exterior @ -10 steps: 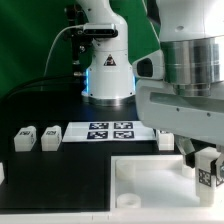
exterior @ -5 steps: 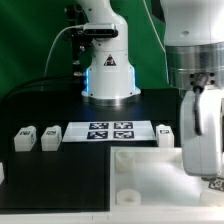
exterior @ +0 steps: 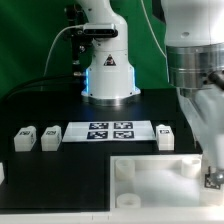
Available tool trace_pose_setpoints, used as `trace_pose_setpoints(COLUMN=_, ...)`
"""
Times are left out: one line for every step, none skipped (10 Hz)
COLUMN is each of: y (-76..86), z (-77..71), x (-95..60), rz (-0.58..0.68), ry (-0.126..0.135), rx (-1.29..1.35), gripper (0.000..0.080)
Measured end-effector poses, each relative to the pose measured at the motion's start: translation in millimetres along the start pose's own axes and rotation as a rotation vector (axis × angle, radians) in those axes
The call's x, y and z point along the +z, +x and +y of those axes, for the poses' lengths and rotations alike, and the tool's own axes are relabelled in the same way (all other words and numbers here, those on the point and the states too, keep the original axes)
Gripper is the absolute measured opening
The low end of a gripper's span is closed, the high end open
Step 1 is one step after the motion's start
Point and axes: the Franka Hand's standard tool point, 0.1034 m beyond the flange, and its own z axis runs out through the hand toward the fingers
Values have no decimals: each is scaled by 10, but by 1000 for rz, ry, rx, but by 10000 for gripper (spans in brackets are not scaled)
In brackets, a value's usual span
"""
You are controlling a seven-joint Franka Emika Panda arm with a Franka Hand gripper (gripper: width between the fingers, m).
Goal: Assemble one leg
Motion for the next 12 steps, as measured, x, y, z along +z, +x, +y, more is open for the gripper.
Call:
trace_pose_setpoints(y=-36, z=2, x=5, rz=-1, ry=-1, rx=-88, gripper=642)
trace_pose_setpoints(y=-18, z=3, x=7, rz=0, ry=-2, rx=-228, gripper=648)
trace_pose_setpoints(y=2, z=4, x=6, rz=3, ry=-3, rx=-342, gripper=649)
trace_pose_setpoints(y=2, z=4, x=12, rz=14, ry=-12, rx=-435, gripper=649)
trace_pose_setpoints(y=-12, z=-55, x=21, rz=75, ry=-53, rx=-745, gripper=649)
trace_pose_setpoints(y=-42, z=-104, x=35, rz=90, ry=-54, rx=-903, gripper=649)
trace_pose_setpoints(y=-13, z=-109, x=34, rz=88, ry=-64, rx=-1071, gripper=649)
trace_pose_setpoints(y=39, z=-113, x=24, rz=92, ry=-83, rx=-1293, gripper=649)
trace_pose_setpoints(y=39, z=-109, x=28, rz=90, ry=-86, rx=-1327, gripper=649)
trace_pose_setpoints(y=39, z=-108, x=28, rz=91, ry=-84, rx=-1296, gripper=649)
trace_pose_setpoints(y=39, z=-108, x=28, rz=92, ry=-82, rx=-1258, gripper=523)
trace_pose_setpoints(y=46, z=-107, x=28, rz=92, ry=-82, rx=-1257, gripper=387)
